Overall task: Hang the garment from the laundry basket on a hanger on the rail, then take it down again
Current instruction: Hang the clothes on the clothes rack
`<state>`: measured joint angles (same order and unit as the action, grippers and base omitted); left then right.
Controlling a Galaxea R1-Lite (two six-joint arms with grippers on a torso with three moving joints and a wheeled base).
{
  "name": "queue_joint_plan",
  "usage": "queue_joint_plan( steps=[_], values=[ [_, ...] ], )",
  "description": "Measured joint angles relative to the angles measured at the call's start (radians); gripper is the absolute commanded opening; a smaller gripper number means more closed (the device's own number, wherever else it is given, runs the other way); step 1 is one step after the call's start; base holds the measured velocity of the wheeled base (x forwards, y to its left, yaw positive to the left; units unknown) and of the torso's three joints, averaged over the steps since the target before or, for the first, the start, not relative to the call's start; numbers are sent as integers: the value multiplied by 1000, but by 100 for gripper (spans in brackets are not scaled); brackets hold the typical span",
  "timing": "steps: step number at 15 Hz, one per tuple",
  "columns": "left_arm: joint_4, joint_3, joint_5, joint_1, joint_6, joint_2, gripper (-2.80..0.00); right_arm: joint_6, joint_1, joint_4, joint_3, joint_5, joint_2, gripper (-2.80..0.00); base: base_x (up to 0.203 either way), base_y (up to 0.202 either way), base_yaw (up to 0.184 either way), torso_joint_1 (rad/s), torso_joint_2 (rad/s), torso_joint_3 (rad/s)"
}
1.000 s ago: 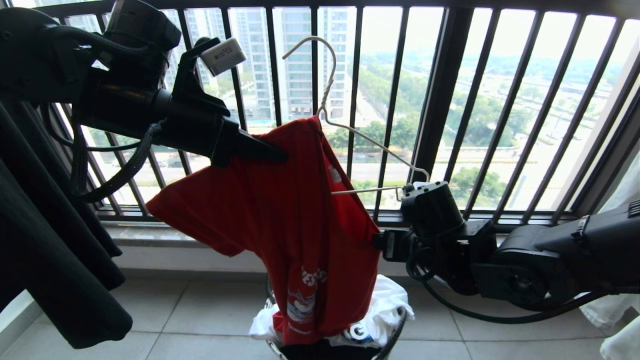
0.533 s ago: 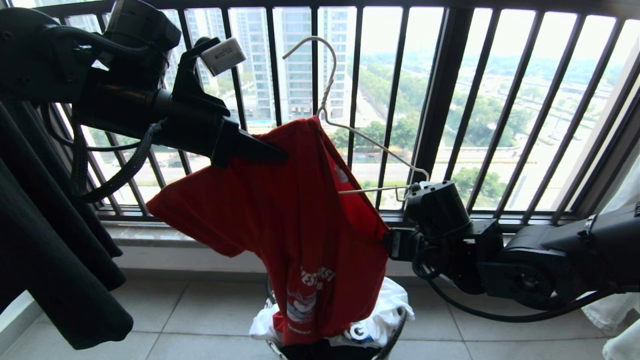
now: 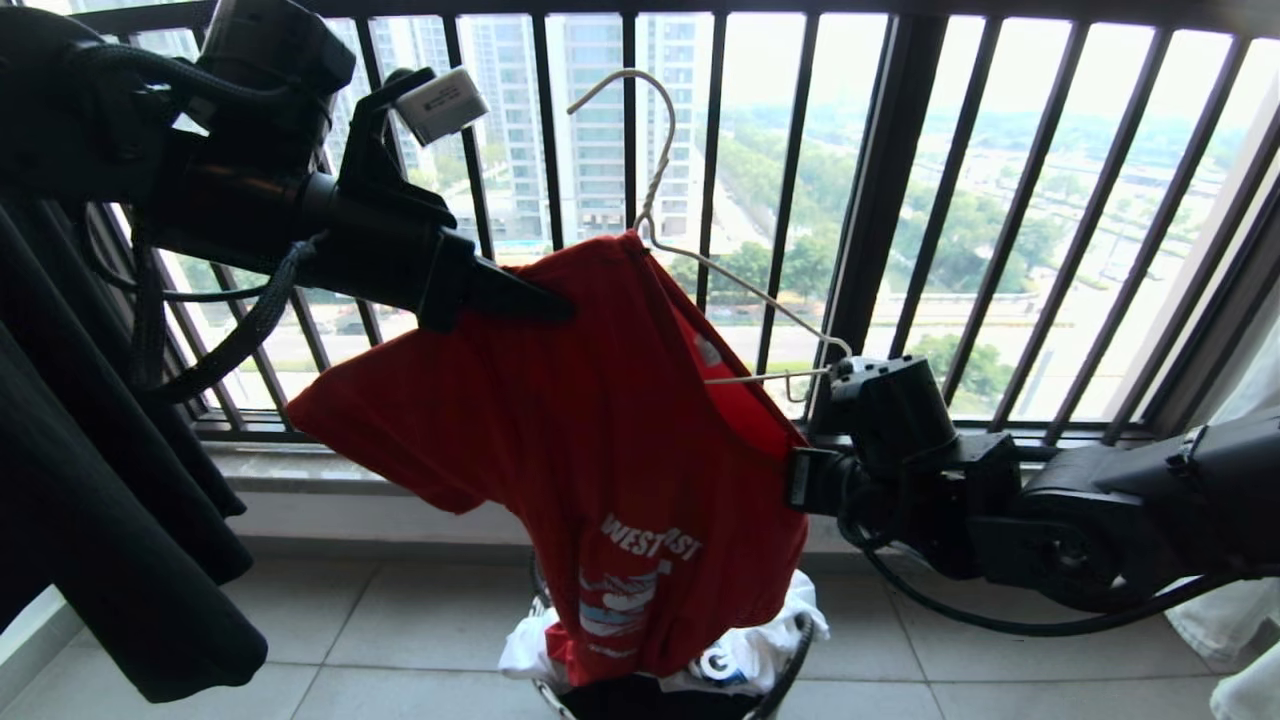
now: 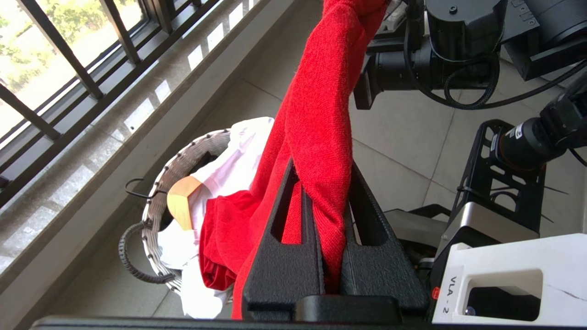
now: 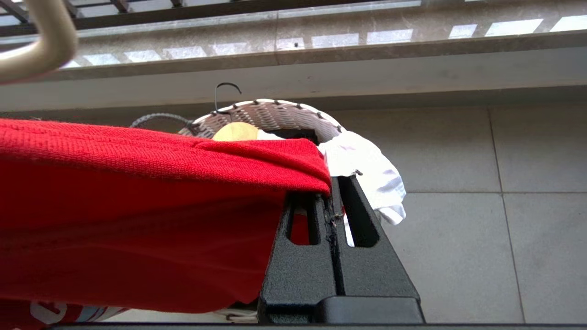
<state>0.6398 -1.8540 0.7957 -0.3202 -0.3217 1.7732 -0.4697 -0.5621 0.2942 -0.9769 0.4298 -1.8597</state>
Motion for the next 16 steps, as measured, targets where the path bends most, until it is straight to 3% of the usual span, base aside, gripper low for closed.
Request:
queue_joint_plan(
  steps=[10,12,16],
  values=[
    [1,9,2,0,1,-13,-280,125,147,48,3,-195,27,-280,0,0,0,0,0,0],
    [1,17,33,0,1,-17,-280,151,167,46,-4,-237,29,-280,0,0,0,0,0,0],
    [0,20,71,1,1,-17,-280,167,187,42,-25,-247,35,-280,0,0,0,0,0,0]
  ],
)
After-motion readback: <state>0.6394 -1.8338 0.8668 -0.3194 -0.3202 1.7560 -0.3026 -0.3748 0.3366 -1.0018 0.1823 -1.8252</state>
